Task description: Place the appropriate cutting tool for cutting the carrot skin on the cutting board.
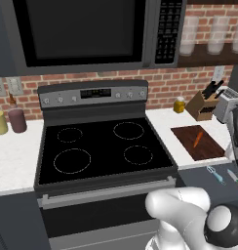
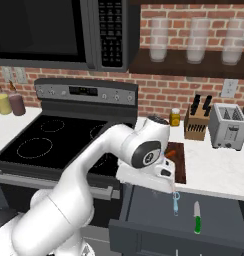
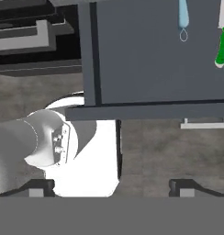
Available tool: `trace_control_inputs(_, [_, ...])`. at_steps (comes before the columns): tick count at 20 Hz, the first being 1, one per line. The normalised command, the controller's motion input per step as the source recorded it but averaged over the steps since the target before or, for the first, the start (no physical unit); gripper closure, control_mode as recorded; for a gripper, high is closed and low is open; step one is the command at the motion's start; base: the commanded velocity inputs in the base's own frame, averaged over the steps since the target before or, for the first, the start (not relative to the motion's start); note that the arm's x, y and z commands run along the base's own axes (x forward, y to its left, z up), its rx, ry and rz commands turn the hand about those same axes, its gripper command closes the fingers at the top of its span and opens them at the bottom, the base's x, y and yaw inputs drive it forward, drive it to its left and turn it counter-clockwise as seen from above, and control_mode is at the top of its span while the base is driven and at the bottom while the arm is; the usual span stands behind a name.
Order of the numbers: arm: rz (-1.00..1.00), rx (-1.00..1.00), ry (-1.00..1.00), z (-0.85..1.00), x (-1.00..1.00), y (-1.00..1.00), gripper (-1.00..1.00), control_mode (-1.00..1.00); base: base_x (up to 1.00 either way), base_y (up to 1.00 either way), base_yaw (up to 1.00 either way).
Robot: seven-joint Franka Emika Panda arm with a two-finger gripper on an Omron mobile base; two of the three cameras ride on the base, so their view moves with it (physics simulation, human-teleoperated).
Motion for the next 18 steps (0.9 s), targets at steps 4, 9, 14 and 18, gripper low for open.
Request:
trace_control_inputs(4, [0.03, 0.00, 0.03, -0.48, -0.19, -0.87, -1.00, -1.00, 0.00, 0.00, 0.00])
trace_control_inputs(9, [0.08, 0.00, -0.04, -0.68, -0.01, -0.58, -1.00, -1.00, 0.00, 0.00, 0.00])
trace_control_inputs(14, [0.08, 0.00, -0.11, -0.52, 0.08, -0.21, -1.00, -1.00, 0.00, 0.00, 0.00])
trace_control_inputs(18, [0.03, 0.00, -0.09, -0.38, 0.31, 0.00, -1.00, -1.00, 0.00, 0.00, 0.00])
